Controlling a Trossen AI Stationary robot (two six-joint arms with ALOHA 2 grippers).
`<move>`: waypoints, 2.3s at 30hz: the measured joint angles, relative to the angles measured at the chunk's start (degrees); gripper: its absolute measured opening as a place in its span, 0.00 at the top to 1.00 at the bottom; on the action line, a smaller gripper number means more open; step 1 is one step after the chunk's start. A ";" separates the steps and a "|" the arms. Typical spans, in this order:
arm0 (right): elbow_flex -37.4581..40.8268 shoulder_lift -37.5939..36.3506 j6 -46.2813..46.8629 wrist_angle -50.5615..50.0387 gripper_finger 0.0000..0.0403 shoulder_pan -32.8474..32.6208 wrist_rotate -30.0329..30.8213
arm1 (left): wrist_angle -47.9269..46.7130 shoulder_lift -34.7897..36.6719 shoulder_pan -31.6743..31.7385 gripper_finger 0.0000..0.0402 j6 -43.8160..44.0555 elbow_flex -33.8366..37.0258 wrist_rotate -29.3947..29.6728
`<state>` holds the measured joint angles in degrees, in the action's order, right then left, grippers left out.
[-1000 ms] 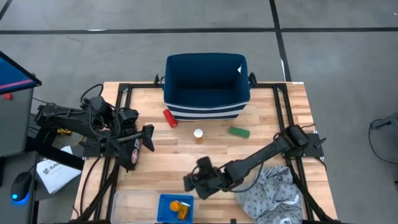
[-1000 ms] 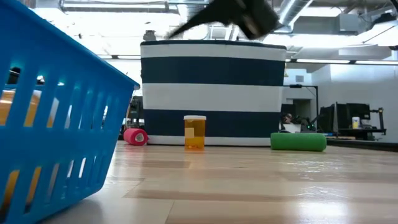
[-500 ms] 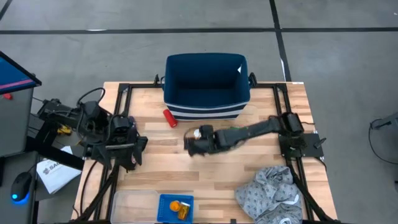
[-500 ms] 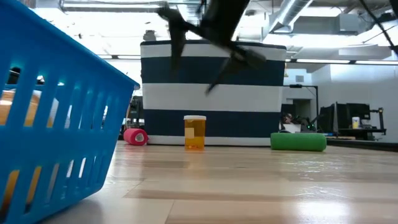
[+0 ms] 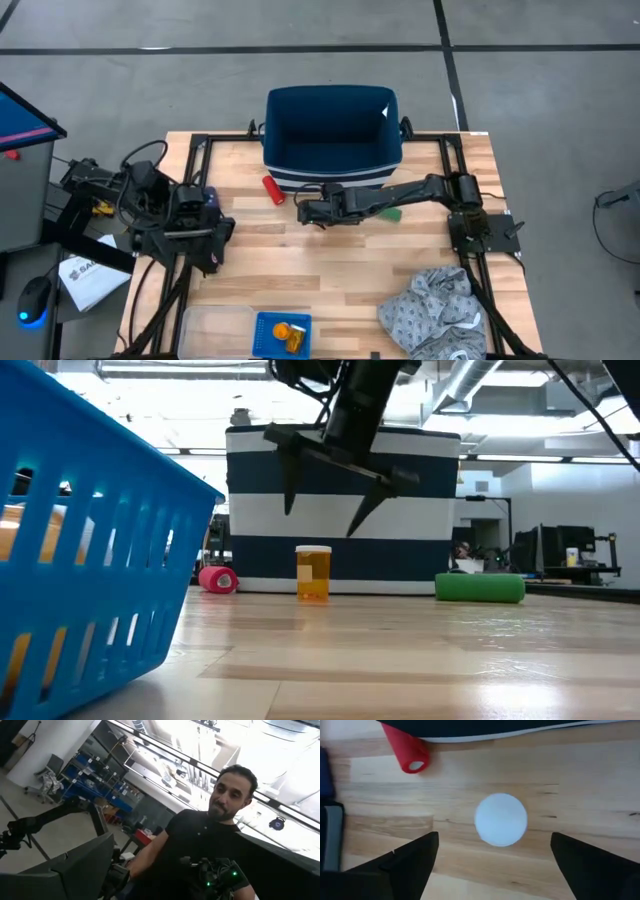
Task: Pick & place medical supplies in basket/bin
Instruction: Put the yellow pill bottle in the blue basket
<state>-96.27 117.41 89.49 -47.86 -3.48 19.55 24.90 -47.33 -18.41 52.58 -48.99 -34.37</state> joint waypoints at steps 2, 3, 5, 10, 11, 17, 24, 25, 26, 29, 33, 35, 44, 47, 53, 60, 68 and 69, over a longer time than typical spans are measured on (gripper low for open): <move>0.43 -0.03 -0.17 -0.03 0.06 0.46 0.22 | 0.14 0.09 0.10 0.00 0.00 0.00 0.00; 0.74 0.00 -0.47 -0.29 0.07 0.66 0.20 | 0.16 0.09 0.19 0.00 0.00 0.00 0.05; 0.98 0.08 -1.36 0.02 0.08 1.32 -0.09 | 0.22 0.04 0.21 0.00 0.02 0.00 0.48; 1.14 0.06 -2.58 0.25 0.08 2.36 0.33 | 1.57 0.04 0.22 0.00 0.04 0.00 1.60; 1.14 0.06 -2.92 0.58 0.08 2.63 0.33 | 1.79 0.04 0.22 0.00 0.04 0.00 1.62; 1.42 2.48 -4.10 1.56 0.08 3.31 -1.13 | 2.00 0.03 0.21 0.00 0.03 0.00 1.86; 1.07 3.80 -3.90 3.85 0.08 3.10 -1.62 | 2.06 0.02 0.21 0.00 0.04 0.00 2.55; 1.07 3.73 -4.26 3.27 0.08 3.14 -1.56 | 2.04 0.04 0.22 0.00 0.04 0.00 2.70; 1.09 3.75 -4.43 3.24 0.08 3.23 -1.59 | 2.04 0.04 0.22 0.00 0.17 0.00 2.86; 1.11 3.82 -4.81 2.98 0.09 3.29 -2.62 | 2.04 0.04 0.22 0.00 0.37 0.00 2.89; 1.21 5.75 -4.95 3.24 0.11 2.99 -4.77 | 2.08 0.04 0.22 0.00 0.37 0.00 2.89; 1.21 6.69 -5.51 3.98 0.12 2.90 -6.56 | 2.08 0.04 0.22 0.00 0.37 0.00 2.89; 1.09 6.27 -4.58 3.77 0.20 2.00 -4.48 | 2.09 0.04 0.22 0.00 0.31 0.00 2.95; 1.09 6.27 -4.89 3.33 0.20 2.47 -4.42 | 2.11 0.04 0.21 0.00 0.28 0.00 3.07; 1.09 6.27 -5.70 3.26 0.20 3.31 -4.07 | 2.11 0.04 0.22 0.00 0.24 0.00 3.36; 1.09 6.27 -5.60 2.60 0.23 3.10 -4.28 | 2.13 0.02 0.22 0.00 0.24 0.00 3.85; 1.09 6.27 -5.53 2.39 0.30 2.68 -4.26 | 2.11 0.02 0.22 0.00 0.22 0.00 3.82; 1.09 6.27 -5.56 2.39 0.30 2.68 -4.26 | 2.13 0.02 0.20 0.00 0.22 0.00 3.82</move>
<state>-95.18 123.68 83.94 -45.47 -0.80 15.29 27.03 -47.31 -18.21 52.80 -48.99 -30.55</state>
